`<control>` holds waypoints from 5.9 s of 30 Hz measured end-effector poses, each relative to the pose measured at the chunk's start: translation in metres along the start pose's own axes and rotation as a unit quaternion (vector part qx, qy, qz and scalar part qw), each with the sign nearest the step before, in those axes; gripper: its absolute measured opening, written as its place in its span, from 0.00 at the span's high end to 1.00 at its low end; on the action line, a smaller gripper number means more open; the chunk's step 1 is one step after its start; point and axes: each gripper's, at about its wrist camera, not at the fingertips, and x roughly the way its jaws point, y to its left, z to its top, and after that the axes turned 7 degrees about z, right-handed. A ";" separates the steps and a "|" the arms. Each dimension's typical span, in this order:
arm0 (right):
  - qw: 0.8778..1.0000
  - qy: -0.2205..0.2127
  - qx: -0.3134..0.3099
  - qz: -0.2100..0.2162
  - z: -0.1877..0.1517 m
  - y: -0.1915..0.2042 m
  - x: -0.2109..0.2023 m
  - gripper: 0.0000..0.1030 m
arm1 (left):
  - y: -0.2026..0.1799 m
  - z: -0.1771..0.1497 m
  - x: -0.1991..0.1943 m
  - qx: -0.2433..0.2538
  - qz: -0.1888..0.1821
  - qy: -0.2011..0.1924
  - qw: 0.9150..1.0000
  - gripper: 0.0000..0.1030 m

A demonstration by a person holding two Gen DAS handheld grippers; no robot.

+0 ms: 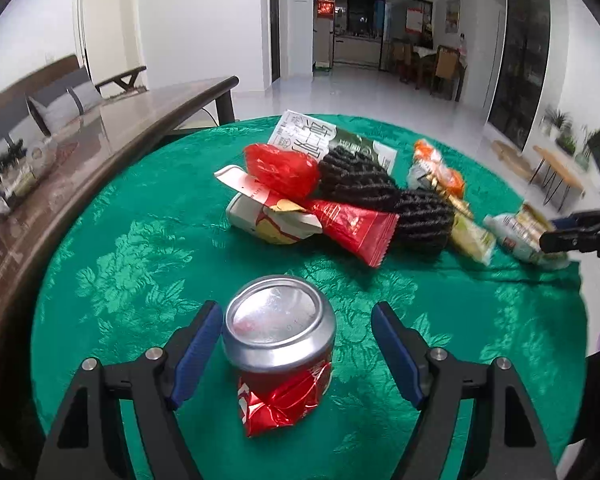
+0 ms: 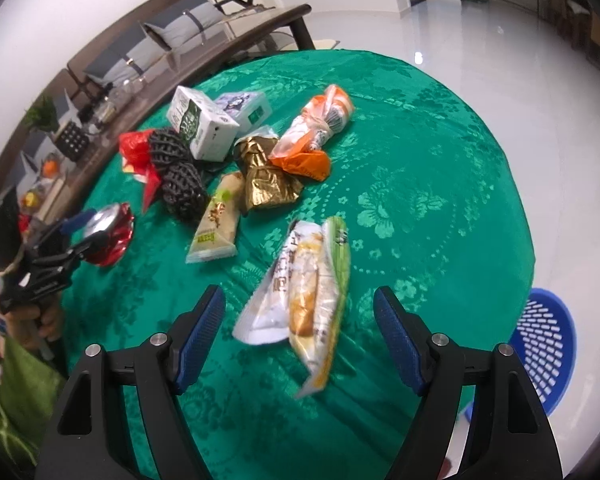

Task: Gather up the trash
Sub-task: 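Carry the can and snack packets with both tools over the blue wastebasket, then open both tools to drop the can and packets into the wastebasket, then move both tools back over the trash pile on the table, then grasp the red wrapper with left tool while right tool grasps the black mesh net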

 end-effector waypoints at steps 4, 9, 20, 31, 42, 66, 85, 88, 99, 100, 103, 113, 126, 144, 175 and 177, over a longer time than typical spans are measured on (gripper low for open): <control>0.999 0.018 -0.022 -0.023 0.000 0.008 0.014 0.60 | 0.011 0.000 0.008 -0.028 -0.004 0.014 1.000 0.27; 0.998 0.001 -0.049 -0.039 -0.001 0.020 0.006 0.78 | 0.027 -0.002 0.012 -0.082 -0.028 0.022 0.996 0.40; 0.998 -0.057 -0.040 0.009 -0.005 0.029 -0.037 0.79 | 0.003 0.014 -0.030 -0.138 -0.072 -0.017 0.988 0.40; 0.995 -0.095 0.016 0.008 -0.008 -0.019 -0.091 0.79 | -0.127 0.059 -0.053 -0.054 -0.158 -0.018 0.986 0.40; 0.980 -0.103 0.133 -0.104 -0.038 -0.153 -0.149 0.79 | -0.301 0.088 -0.030 0.037 -0.233 0.007 0.972 0.40; 0.946 -0.092 0.295 -0.101 -0.104 -0.314 -0.134 0.50 | -0.466 0.075 0.095 0.100 -0.244 0.056 0.963 0.25; 0.941 -0.259 0.111 -0.187 -0.066 -0.137 -0.207 0.04 | -0.341 0.047 -0.058 0.069 -0.234 -0.045 0.969 0.21; 0.944 -0.266 0.073 -0.178 -0.069 -0.099 -0.195 0.03 | -0.306 0.032 -0.065 0.061 -0.197 -0.053 0.977 0.21; 0.961 -0.245 -0.032 -0.128 -0.084 0.007 -0.119 0.01 | -0.203 -0.010 -0.064 0.032 -0.100 -0.029 0.994 0.18; 0.962 -0.240 -0.039 -0.127 -0.084 0.012 -0.111 0.01 | -0.198 -0.014 -0.064 0.031 -0.098 -0.027 0.994 0.18; 0.967 -0.226 -0.047 -0.113 -0.088 0.024 -0.093 0.01 | -0.187 -0.020 -0.062 0.036 -0.071 -0.030 0.996 0.17; 0.971 -0.177 -0.106 -0.121 -0.099 0.058 -0.056 0.01 | -0.138 -0.031 -0.030 -0.011 -0.006 -0.012 1.000 0.17; 0.972 -0.149 -0.129 -0.131 -0.096 0.063 -0.029 0.01 | -0.105 -0.038 -0.002 -0.045 0.017 0.024 0.999 0.17; 0.974 -0.117 -0.144 -0.127 -0.094 0.068 0.000 0.01 | -0.096 -0.040 0.004 -0.069 0.015 0.049 0.996 0.17; 0.978 -0.108 -0.140 -0.108 -0.082 0.074 0.014 0.01 | -0.023 0.035 0.061 -0.154 -0.035 0.039 0.987 0.70; 0.978 -0.108 -0.141 -0.106 -0.081 0.075 0.015 0.01 | -0.021 0.032 0.057 -0.144 -0.041 0.034 0.988 0.78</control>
